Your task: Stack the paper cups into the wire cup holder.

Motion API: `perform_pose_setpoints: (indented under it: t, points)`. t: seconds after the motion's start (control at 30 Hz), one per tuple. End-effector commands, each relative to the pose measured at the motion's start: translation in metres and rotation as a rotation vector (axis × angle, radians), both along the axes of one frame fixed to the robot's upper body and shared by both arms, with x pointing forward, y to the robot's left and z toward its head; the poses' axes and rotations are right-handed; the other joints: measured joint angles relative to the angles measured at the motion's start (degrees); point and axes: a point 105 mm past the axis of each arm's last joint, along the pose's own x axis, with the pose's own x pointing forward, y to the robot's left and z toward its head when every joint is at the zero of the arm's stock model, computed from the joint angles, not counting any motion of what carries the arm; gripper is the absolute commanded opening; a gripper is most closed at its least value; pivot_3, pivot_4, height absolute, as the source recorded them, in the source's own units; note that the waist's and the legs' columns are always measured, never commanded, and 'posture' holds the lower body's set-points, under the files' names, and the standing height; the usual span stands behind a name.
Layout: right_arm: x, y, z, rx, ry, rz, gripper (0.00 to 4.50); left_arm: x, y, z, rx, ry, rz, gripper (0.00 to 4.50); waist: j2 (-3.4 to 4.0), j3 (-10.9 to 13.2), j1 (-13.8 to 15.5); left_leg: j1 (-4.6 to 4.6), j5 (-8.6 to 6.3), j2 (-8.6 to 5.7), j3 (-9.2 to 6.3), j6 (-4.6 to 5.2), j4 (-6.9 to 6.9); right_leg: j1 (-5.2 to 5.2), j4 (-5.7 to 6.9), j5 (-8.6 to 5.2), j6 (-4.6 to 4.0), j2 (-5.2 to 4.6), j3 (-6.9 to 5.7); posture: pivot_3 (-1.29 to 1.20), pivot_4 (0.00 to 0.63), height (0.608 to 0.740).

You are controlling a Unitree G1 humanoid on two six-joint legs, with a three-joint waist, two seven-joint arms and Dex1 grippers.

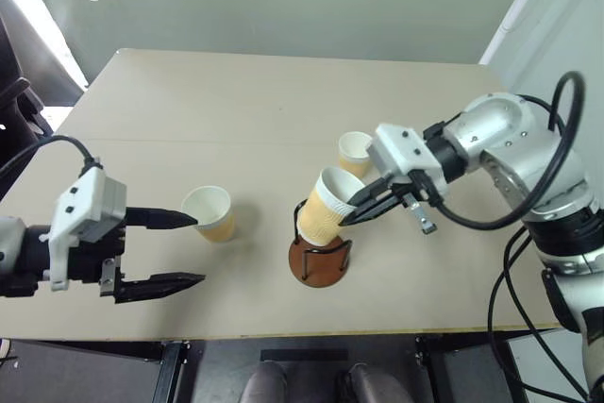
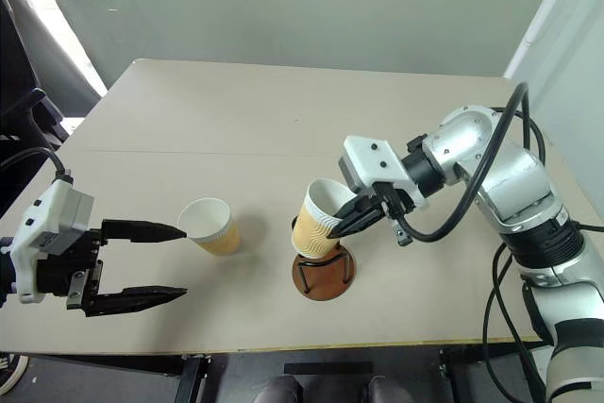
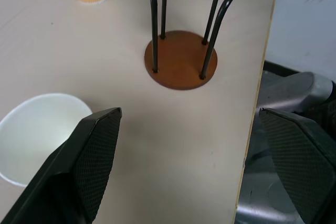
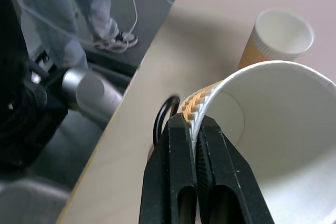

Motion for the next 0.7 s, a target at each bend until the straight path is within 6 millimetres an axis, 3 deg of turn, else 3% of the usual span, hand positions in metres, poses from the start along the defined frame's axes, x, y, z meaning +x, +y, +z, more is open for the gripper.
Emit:
perform_pose_setpoints:
  t: [0.03,0.1,0.2,0.4,0.53,0.63,0.7]
  points:
    - [0.002,-0.002,0.000,-0.024,-0.060,0.010,0.04,-0.002,-0.004,0.007,0.027,-0.045,-0.019,4.50,0.00,0.0,0.0,0.00,-0.01,0.01,0.01,0.01,0.01,0.00,0.00,0.00,-0.01,0.00,0.00,0.00,0.150,0.740]
    - [0.003,-0.001,-0.002,-0.030,-0.064,0.014,0.04,-0.002,-0.004,0.007,0.026,-0.047,-0.020,4.50,0.00,0.0,0.0,0.00,-0.03,0.04,0.01,0.03,0.01,-0.01,0.02,0.01,-0.01,0.00,0.00,0.00,0.150,0.740]
    - [0.006,0.000,-0.003,-0.041,-0.078,0.009,0.65,-0.002,-0.006,0.008,0.022,-0.053,-0.028,4.50,0.00,0.0,0.0,0.01,-0.16,0.06,0.02,0.22,0.02,-0.01,0.02,0.01,-0.02,0.01,0.00,0.00,0.150,0.740]
    - [0.015,-0.003,0.011,-0.021,-0.111,-0.015,2.70,-0.001,-0.006,0.019,-0.032,-0.083,-0.025,4.50,0.01,0.0,0.0,0.01,-0.16,0.08,0.01,0.20,0.05,0.00,0.02,0.02,-0.03,0.01,0.00,0.00,0.150,0.740]
    - [0.040,-0.011,0.030,0.019,-0.170,-0.102,4.14,0.013,-0.003,0.033,-0.070,-0.176,0.040,4.50,0.01,0.0,0.0,0.02,-0.18,0.18,-0.01,0.17,0.05,-0.03,0.02,0.04,-0.07,0.02,0.00,0.00,0.150,0.740]
    - [0.075,-0.020,0.043,0.040,-0.249,-0.228,4.14,0.048,0.009,0.048,-0.090,-0.307,0.224,4.50,0.06,0.0,0.4,0.08,-0.20,0.27,-0.16,0.19,0.11,-0.04,0.06,0.10,-0.17,0.03,-0.03,0.00,0.150,0.740]
    - [0.094,-0.026,0.045,0.033,-0.286,-0.287,4.14,0.060,0.008,0.056,-0.111,-0.368,0.257,4.50,0.07,0.0,0.5,0.16,-0.21,0.37,-0.38,0.21,0.11,-0.05,0.09,0.16,-0.29,0.02,-0.03,0.00,0.150,0.740]
